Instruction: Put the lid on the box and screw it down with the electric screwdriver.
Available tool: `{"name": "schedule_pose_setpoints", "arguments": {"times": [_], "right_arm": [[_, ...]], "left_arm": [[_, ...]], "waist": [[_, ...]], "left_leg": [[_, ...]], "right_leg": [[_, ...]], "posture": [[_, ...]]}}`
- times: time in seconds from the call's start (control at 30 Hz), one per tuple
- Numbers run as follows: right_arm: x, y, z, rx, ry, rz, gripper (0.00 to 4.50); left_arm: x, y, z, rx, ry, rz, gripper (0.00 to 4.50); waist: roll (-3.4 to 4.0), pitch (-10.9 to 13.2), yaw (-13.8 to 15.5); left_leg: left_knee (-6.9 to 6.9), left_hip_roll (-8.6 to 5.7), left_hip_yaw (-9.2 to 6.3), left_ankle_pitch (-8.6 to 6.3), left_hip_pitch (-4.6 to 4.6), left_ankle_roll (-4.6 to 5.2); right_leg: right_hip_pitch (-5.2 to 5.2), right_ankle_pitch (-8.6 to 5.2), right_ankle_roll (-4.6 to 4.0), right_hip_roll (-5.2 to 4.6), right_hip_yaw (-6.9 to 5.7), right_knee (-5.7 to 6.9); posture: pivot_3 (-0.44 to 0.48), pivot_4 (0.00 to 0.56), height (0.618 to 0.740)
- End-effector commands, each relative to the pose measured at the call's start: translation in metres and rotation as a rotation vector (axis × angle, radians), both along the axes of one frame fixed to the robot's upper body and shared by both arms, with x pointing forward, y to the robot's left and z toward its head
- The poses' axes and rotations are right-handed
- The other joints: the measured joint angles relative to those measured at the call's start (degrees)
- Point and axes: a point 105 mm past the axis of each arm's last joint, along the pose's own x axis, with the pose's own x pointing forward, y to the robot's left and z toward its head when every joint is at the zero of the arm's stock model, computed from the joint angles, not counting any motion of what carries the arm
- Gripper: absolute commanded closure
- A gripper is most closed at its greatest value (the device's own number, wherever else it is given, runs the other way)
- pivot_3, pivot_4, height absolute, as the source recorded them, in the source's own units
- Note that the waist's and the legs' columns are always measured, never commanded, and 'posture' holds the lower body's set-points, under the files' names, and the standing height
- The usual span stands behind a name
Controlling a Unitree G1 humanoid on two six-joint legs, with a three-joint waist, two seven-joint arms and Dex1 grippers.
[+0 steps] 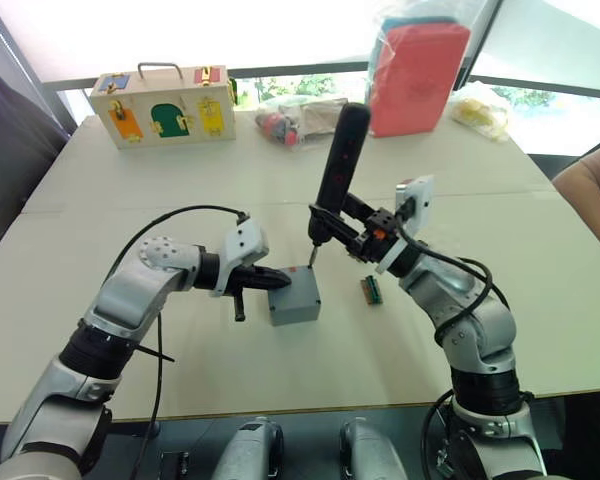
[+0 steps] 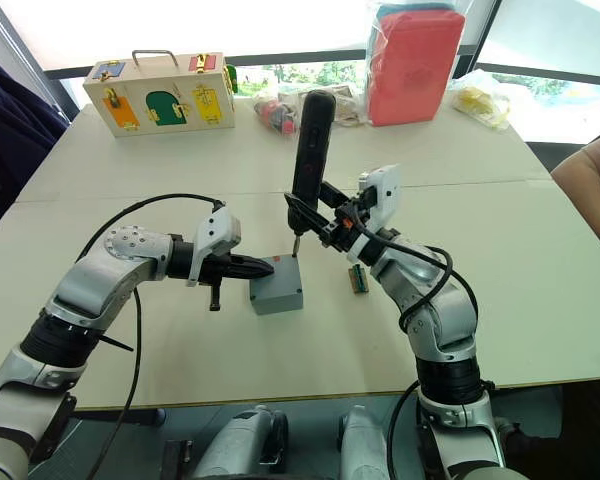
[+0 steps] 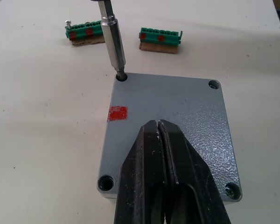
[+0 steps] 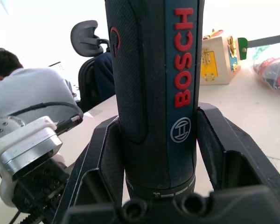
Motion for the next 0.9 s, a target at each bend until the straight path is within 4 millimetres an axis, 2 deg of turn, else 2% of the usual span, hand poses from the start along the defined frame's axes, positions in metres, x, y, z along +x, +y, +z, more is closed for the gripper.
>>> {"name": "schedule_pose_setpoints", "arguments": {"times": [0.03,0.13,0.27,0.7,0.9], "right_arm": [[0.0,0.004,-0.029,-0.083,0.052,-0.013,2.54],[0.003,0.003,-0.037,-0.088,0.078,-0.047,2.54],[0.003,0.002,-0.045,-0.107,0.106,-0.063,2.54],[0.006,-0.01,-0.066,-0.224,0.164,-0.103,2.54],[0.007,-0.006,-0.069,-0.224,0.193,-0.097,2.54]], "left_arm": [[-0.003,0.0,-0.007,0.039,0.011,-0.019,4.5],[-0.003,0.0,-0.014,0.058,0.016,-0.022,4.5],[-0.003,-0.002,-0.021,0.069,0.018,-0.022,4.5],[-0.004,-0.015,-0.023,0.041,0.012,-0.026,4.5],[-0.004,-0.018,-0.025,0.034,0.011,-0.025,4.5]], "waist": [[-0.04,-0.1,0.0],[-0.14,-0.2,0.0],[-0.17,-0.5,0.1],[-0.2,-1.4,0.3],[-0.21,-1.4,0.3]], "left_leg": [[0.0,0.0,0.0,0.0,0.02,0.0],[-0.01,0.01,-0.01,-0.01,0.26,0.02],[-0.15,0.04,-0.05,-0.34,1.11,0.53],[-0.15,0.04,-0.09,-0.36,1.17,0.56],[-0.15,0.04,-0.13,-0.39,1.32,0.59]], "right_leg": [[0.02,0.0,0.0,0.0,0.0,0.0],[0.27,-0.01,0.0,0.01,0.0,-0.06],[1.19,-0.09,-0.02,0.04,-0.06,-0.47],[1.29,-0.11,-0.02,0.01,-0.06,-0.51],[1.46,-0.13,-0.04,-0.01,-0.09,-0.56]], "posture": [[0.0,0.15,0.74],[0.0,0.15,0.74],[0.0,0.15,0.74],[0.0,0.15,0.74],[0.0,0.15,0.74]]}}
